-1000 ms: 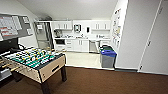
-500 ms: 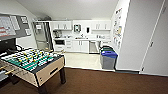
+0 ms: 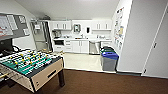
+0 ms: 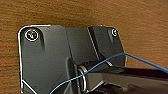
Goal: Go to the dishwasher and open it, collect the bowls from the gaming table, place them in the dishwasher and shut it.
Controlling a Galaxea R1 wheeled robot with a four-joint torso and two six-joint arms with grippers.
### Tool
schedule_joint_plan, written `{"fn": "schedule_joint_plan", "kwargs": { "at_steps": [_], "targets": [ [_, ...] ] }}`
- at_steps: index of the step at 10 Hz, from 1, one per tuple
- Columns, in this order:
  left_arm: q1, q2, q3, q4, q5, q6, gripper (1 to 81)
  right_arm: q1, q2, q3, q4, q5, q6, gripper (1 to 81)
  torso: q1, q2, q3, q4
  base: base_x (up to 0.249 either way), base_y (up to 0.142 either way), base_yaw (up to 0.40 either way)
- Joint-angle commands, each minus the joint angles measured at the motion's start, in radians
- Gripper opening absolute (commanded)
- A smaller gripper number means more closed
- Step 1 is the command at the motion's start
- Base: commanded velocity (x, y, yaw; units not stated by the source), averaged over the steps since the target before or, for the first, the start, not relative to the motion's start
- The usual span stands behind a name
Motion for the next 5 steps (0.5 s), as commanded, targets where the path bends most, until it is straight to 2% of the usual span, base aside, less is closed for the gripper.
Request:
{"fn": "schedule_joint_plan", "kwargs": {
  "at_steps": [1, 5],
  "targets": [
    [-0.058, -0.017, 0.019, 0.002, 0.052, 0.008, 81.1, 0.051, -0.006, 0.022, -0.012, -0.051, -0.006, 81.1, 0.0, 0.0, 0.0, 0.0, 0.198, 0.0, 0.0],
    [-0.06, -0.017, 0.019, -0.001, 0.052, 0.008, 81.1, 0.051, -0.008, 0.02, -0.009, -0.051, -0.006, 81.1, 0.0, 0.0, 0.0, 0.0, 0.201, 0.0, 0.0]
  ]
}}
